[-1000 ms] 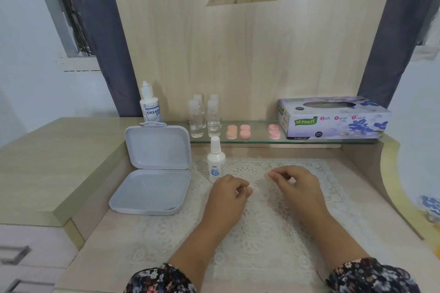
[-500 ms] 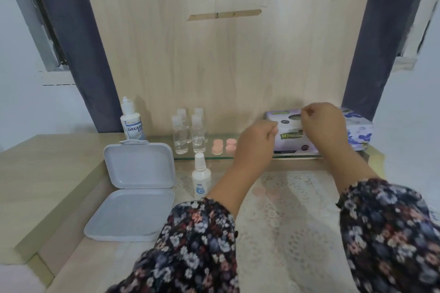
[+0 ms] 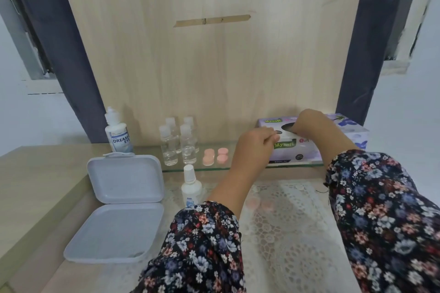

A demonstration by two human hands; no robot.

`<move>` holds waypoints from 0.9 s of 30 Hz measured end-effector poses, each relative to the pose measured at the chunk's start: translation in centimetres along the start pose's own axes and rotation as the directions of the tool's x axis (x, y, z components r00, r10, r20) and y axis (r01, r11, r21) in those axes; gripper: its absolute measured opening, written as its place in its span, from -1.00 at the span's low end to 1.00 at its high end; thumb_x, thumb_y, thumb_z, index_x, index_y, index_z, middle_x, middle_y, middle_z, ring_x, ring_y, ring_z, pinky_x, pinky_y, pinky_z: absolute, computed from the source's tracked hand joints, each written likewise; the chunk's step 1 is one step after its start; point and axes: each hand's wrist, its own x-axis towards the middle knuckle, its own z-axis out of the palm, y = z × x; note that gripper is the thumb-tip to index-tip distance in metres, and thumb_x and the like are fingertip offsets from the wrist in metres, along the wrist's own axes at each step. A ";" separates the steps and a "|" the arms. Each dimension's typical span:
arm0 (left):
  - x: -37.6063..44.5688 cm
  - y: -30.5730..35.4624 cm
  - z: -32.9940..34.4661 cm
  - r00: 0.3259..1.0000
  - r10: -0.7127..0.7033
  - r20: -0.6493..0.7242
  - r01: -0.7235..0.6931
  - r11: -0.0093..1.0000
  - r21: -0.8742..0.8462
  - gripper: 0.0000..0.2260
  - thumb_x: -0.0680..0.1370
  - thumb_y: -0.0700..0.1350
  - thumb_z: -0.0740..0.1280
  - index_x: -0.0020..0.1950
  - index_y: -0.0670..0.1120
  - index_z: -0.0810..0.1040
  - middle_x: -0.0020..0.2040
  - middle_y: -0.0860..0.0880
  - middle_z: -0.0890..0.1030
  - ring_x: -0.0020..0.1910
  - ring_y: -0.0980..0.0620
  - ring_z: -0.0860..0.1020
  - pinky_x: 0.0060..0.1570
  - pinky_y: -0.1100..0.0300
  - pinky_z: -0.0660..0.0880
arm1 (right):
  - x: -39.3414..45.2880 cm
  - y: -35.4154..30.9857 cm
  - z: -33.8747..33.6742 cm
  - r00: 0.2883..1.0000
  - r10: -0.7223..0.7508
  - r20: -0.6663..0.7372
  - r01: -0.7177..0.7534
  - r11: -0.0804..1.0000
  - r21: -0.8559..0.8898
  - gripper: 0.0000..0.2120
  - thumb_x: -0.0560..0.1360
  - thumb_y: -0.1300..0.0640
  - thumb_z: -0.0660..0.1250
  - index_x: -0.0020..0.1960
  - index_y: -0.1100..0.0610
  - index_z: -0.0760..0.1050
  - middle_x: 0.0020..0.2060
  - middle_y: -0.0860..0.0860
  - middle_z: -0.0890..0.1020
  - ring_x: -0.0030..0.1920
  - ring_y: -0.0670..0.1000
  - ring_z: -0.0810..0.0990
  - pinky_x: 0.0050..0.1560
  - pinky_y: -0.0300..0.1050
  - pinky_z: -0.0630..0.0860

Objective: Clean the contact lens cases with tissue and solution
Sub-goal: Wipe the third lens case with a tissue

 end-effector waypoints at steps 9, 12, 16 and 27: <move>0.0 -0.1 0.1 1.000 0.009 0.010 -0.009 1.000 -0.001 -0.81 0.59 -0.18 0.30 0.09 -0.23 0.65 0.07 -0.12 0.67 0.08 -0.05 0.58 0.07 0.18 0.42 | -0.1 -0.1 -0.3 0.999 0.019 0.036 -0.020 0.999 0.028 -0.58 0.53 -0.07 0.30 -0.32 0.20 0.30 -0.38 0.09 0.42 -0.17 0.19 0.47 -0.12 -0.07 0.41; 0.0 0.0 0.0 1.000 0.009 0.007 -0.009 1.000 -0.006 -0.81 0.59 -0.19 0.30 0.10 -0.22 0.65 0.06 -0.11 0.67 0.07 -0.04 0.58 0.07 0.18 0.43 | -0.2 -0.1 -0.5 0.998 0.030 0.050 -0.033 0.997 0.075 -0.60 0.55 -0.01 0.29 -0.32 0.22 0.29 -0.37 0.11 0.41 -0.16 0.20 0.47 -0.11 -0.04 0.41; -0.1 0.2 -0.1 1.000 0.004 0.002 -0.003 1.000 -0.019 -0.80 0.59 -0.19 0.30 0.14 -0.23 0.63 0.12 -0.14 0.65 0.13 -0.04 0.56 0.02 0.33 0.36 | 0.0 0.1 0.0 0.998 0.043 0.040 -0.049 0.987 0.155 -0.61 0.51 -0.04 0.33 -0.30 0.20 0.30 -0.37 0.10 0.42 -0.16 0.20 0.47 -0.06 -0.02 0.42; -0.1 0.2 0.0 0.999 -0.017 0.033 0.017 1.000 0.000 -0.76 0.60 -0.16 0.29 0.22 -0.21 0.60 0.25 -0.11 0.59 0.26 0.00 0.51 0.17 0.35 0.33 | -2.0 1.8 -0.9 0.981 0.044 -0.190 0.122 0.619 0.776 -0.87 0.40 0.19 0.26 -0.29 0.13 0.36 -0.38 0.03 0.38 -0.34 0.06 0.32 -0.32 -0.12 0.24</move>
